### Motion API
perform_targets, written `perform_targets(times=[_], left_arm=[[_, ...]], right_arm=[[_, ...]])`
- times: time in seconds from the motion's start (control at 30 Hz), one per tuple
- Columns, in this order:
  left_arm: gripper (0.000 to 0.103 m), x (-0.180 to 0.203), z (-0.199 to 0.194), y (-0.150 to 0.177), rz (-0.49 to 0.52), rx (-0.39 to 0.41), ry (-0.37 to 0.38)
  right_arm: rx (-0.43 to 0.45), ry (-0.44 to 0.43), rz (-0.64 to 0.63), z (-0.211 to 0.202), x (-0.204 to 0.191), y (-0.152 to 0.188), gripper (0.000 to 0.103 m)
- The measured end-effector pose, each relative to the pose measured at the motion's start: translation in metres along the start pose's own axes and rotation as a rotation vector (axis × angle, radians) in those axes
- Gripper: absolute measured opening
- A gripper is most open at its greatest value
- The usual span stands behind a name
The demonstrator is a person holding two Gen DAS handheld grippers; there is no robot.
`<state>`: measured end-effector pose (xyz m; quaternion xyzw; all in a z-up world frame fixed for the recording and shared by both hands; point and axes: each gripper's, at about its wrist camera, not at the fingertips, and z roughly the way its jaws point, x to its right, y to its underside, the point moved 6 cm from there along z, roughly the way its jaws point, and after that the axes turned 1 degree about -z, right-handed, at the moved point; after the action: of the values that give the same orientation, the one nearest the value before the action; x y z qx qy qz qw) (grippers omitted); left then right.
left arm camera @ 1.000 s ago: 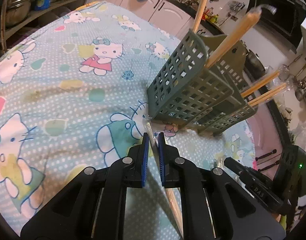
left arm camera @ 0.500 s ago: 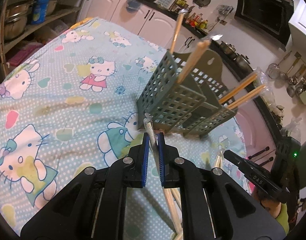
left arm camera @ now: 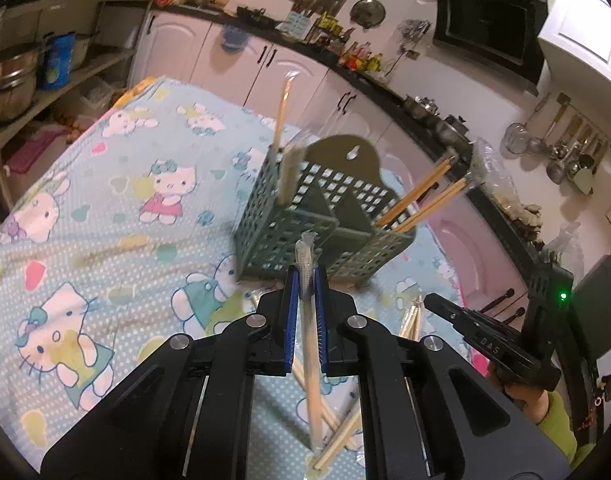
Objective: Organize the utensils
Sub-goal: 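Lift the right tool's chopstick above the caddy while the left tool carries its chopstick there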
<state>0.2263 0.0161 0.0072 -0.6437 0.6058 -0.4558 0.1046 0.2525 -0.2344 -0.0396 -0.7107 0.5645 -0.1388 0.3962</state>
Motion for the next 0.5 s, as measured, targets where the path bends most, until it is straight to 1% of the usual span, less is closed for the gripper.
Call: perform_targets(times=[0.3,0.5], left_arm=[[0.003,0.017,-0.011,-0.011,0.045,0.028,0.016],[0.003,0.025,-0.011,-0.018,0.068,0.040,0.020]], right_arm=[[0.055,-0.006,-0.051,-0.020,-0.009,-0.017,0.001],[0.100,-0.005,-0.086,-0.034,-0.019,-0.038,0.001]])
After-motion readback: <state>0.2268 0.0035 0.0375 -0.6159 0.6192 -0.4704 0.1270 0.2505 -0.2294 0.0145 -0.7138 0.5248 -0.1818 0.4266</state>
